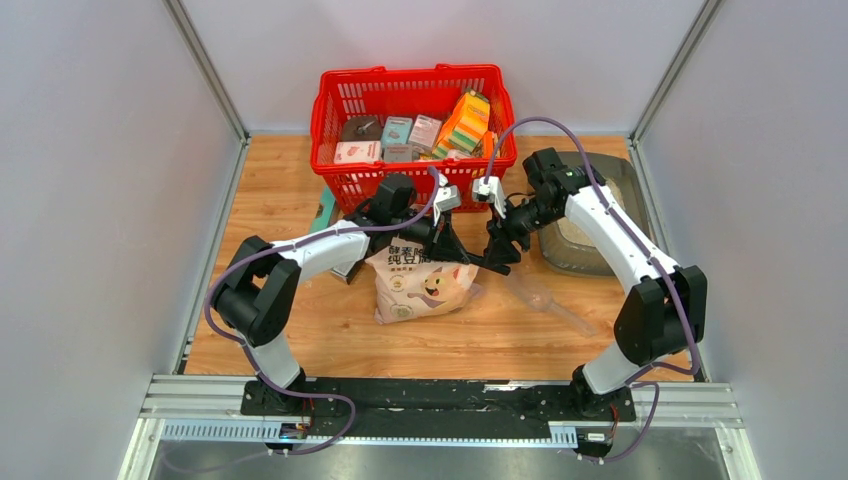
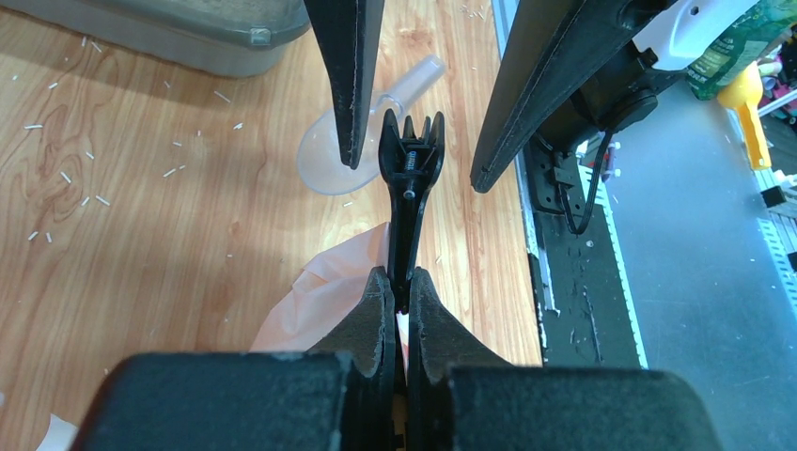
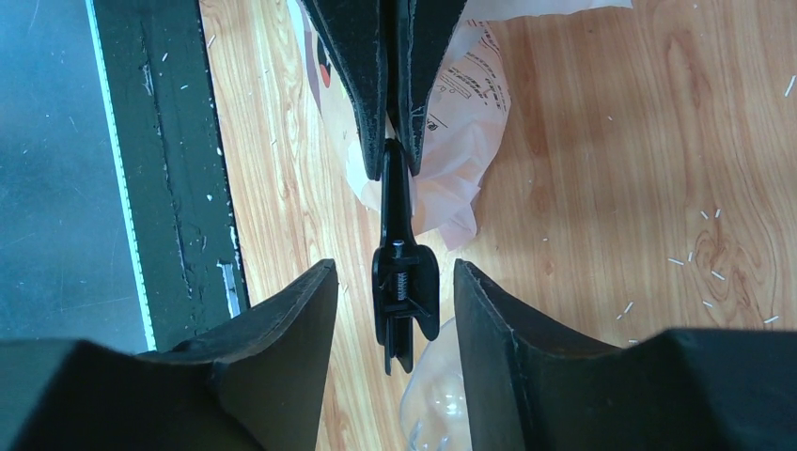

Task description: Fill the litter box with clean litter

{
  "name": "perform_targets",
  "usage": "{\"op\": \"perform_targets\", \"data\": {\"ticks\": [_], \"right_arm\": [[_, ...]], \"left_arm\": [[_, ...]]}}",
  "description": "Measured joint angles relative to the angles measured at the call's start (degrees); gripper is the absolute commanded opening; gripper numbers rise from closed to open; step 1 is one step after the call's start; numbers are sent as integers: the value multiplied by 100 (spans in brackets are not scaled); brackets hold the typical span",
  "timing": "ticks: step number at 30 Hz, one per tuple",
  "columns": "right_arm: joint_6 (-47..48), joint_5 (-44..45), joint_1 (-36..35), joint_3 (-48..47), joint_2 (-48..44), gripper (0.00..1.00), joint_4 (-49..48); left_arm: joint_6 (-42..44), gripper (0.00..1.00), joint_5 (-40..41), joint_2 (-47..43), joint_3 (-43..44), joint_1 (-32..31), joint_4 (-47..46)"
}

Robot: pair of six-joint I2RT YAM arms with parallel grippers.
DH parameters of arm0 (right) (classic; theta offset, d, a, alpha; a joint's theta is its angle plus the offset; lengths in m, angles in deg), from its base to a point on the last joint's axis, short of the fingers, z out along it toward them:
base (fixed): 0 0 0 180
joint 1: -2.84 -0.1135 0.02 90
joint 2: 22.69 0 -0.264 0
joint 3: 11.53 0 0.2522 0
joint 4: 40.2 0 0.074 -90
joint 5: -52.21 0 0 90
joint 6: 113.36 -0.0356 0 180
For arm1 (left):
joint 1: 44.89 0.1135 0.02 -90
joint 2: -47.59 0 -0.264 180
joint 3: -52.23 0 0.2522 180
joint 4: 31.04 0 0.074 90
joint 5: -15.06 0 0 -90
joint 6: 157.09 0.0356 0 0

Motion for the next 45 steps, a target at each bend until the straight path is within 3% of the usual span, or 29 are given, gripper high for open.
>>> {"op": "perform_targets", "data": {"ticks": [7,8,9,10,11,13,15,23,31,37,40,45], "right_arm": [[-24,4,0,7,37,47,-9],[-39,4,0,11,46,43,-13],[-42,7,0,15,61,39,-13],[-46,7,0,20,76,27,-15],[-61,7,0,20,94,21,-17],[-55,7,0,22,105,7,-17],[-37,-4,2,24,105,0,0],[-57,-157,42,24,105,0,70],[321,-101,289,-402,105,0,527],[785,101,463,-649,94,0,754],[1040,212,420,-651,92,0,820],[1412,435,264,-649,70,0,881]], "left_arm": [[-28,0,7,0,0,0,-4],[-33,0,9,0,0,0,-4],[-39,3,13,0,0,0,-4],[-42,10,20,0,0,0,-4],[-44,24,24,0,0,0,-7],[-52,33,37,0,0,0,2],[-68,40,61,0,-2,0,-15],[-85,44,85,0,-2,-2,-87],[87,42,74,0,0,26,83],[645,25,109,0,44,63,551],[739,12,149,0,63,61,654],[669,4,146,0,61,61,610]]}}
